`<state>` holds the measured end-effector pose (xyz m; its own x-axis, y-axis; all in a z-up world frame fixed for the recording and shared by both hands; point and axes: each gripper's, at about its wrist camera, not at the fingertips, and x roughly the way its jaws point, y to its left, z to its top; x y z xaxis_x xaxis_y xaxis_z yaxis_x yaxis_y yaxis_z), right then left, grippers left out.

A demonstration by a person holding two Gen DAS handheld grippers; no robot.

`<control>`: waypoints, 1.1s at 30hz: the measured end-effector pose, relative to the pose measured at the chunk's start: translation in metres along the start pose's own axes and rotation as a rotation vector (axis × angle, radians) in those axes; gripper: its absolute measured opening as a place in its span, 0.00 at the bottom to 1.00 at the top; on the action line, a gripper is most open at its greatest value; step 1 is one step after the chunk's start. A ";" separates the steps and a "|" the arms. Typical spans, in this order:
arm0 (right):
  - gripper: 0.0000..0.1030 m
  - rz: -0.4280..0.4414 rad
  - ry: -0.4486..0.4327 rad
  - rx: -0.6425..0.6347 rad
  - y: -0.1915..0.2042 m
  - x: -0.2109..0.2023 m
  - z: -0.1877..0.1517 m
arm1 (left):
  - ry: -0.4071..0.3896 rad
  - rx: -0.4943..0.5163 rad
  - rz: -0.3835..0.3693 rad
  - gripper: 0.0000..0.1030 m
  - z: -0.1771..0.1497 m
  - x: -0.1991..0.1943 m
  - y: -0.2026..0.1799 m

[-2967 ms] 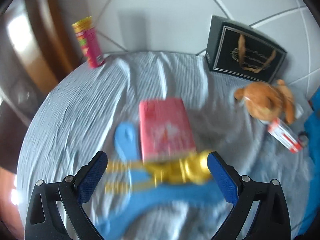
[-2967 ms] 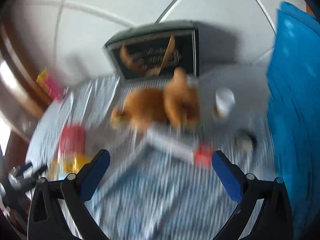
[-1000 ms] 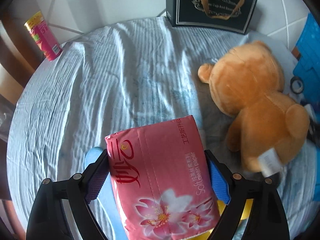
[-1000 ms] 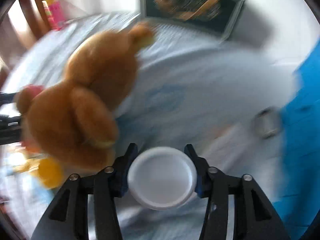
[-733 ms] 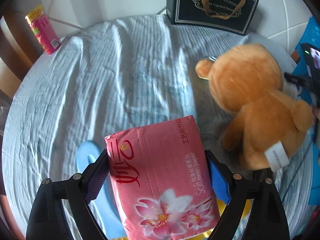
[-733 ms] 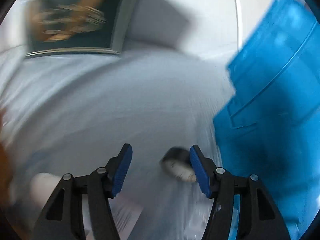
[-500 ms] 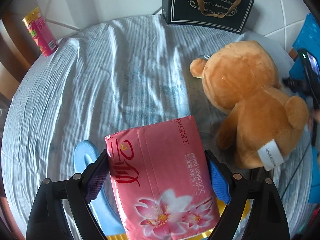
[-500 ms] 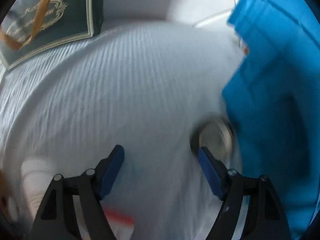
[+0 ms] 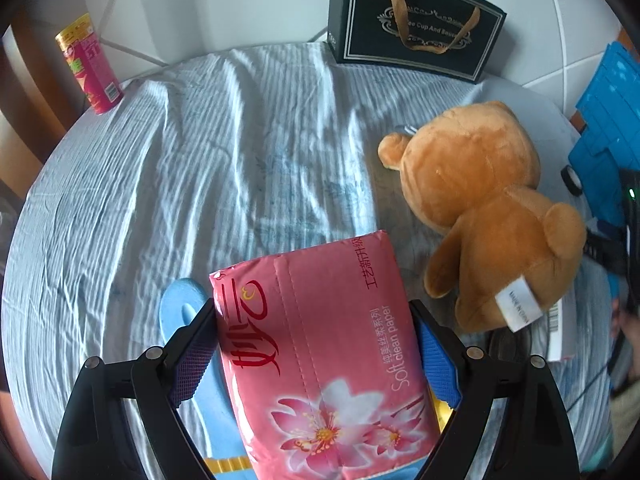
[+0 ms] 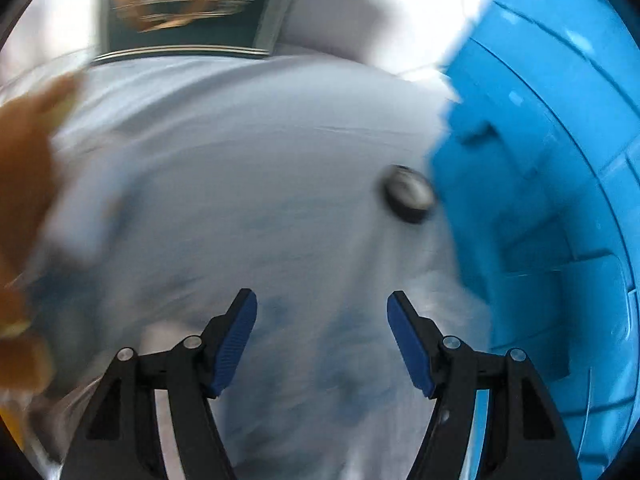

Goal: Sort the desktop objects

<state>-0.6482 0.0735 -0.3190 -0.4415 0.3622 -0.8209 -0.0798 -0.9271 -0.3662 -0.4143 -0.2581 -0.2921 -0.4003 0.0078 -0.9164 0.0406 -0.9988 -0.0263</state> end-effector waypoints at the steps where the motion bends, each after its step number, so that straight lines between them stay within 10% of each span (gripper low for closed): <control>1: 0.65 -0.016 0.017 0.020 -0.004 0.013 0.004 | 0.005 0.001 0.003 0.87 -0.001 0.002 0.000; 12: 0.66 -0.063 -0.016 0.227 0.004 0.046 0.027 | 0.017 -0.003 0.000 0.87 -0.003 0.007 0.001; 19: 0.77 0.184 0.059 0.289 0.012 0.048 0.019 | 0.018 -0.014 -0.011 0.87 -0.004 0.006 0.005; 23: 0.81 -0.069 -0.034 0.256 0.023 0.014 -0.004 | 0.018 -0.012 -0.020 0.87 -0.003 0.007 0.006; 33: 0.91 -0.312 0.084 0.524 -0.032 0.072 -0.011 | 0.019 -0.012 -0.022 0.87 0.000 0.010 0.003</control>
<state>-0.6680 0.1304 -0.3710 -0.2567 0.6106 -0.7491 -0.6323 -0.6924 -0.3477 -0.4187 -0.2615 -0.3015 -0.3833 0.0312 -0.9231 0.0429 -0.9977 -0.0516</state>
